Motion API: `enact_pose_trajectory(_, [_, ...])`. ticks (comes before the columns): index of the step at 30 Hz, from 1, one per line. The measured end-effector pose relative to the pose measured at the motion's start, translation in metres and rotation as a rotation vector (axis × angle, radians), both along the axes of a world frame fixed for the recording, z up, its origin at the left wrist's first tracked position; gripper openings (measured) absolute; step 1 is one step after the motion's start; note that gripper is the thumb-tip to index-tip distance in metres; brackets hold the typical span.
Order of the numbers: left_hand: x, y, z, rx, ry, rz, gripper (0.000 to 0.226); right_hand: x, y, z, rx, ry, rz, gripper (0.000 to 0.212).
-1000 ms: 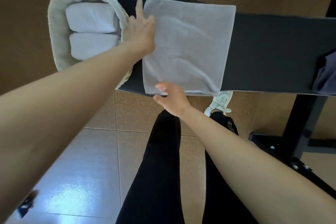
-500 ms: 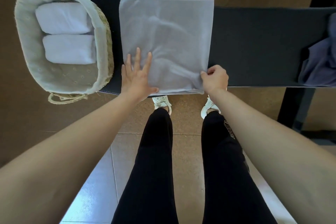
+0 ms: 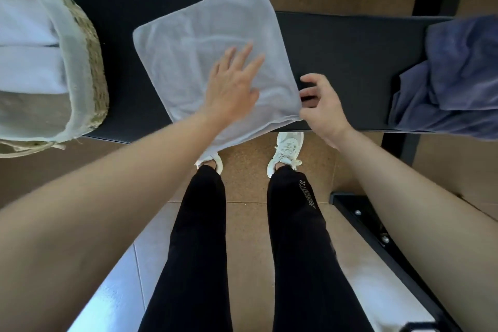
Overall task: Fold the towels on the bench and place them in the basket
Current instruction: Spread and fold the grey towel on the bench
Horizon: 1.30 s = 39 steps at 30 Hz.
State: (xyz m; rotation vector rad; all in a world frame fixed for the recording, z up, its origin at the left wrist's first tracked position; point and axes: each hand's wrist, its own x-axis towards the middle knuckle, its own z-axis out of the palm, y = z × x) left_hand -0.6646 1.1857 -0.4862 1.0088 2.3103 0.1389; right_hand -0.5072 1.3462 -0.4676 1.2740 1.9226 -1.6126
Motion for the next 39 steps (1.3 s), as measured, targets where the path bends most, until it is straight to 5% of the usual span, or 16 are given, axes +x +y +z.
enact_pose_trajectory(5, [-0.011,0.035,-0.024,-0.13,0.095,-0.142,0.079,0.027,-0.006,-0.015,0.059,-0.028,0.239,0.038])
enact_pose_trajectory(10, [-0.012,0.032,-0.029,-0.137,0.152,-0.175,0.087,0.027,-0.011,-0.02,0.184,-0.032,0.149,0.007])
enact_pose_trajectory(20, [-0.014,0.032,-0.03,-0.149,0.157,-0.196,0.09,0.043,-0.003,0.007,-0.057,0.036,-0.068,0.018])
enact_pose_trajectory(26, [-0.014,0.031,-0.029,-0.128,0.135,-0.195,0.089,0.045,0.001,-0.001,0.061,-0.022,-0.134,0.013])
enact_pose_trajectory(32, [-0.014,0.029,-0.03,-0.115,0.128,-0.184,0.088,0.057,-0.007,-0.006,0.282,-0.179,0.136,0.016])
enact_pose_trajectory(35, [-0.012,0.028,-0.03,-0.12,0.113,-0.181,0.087,0.054,-0.007,-0.007,0.295,-0.142,-0.008,0.009])
enact_pose_trajectory(39, [-0.002,0.022,-0.026,-0.099,0.121,-0.15,0.096,0.036,-0.01,-0.014,0.275,-0.121,-0.014,0.033])
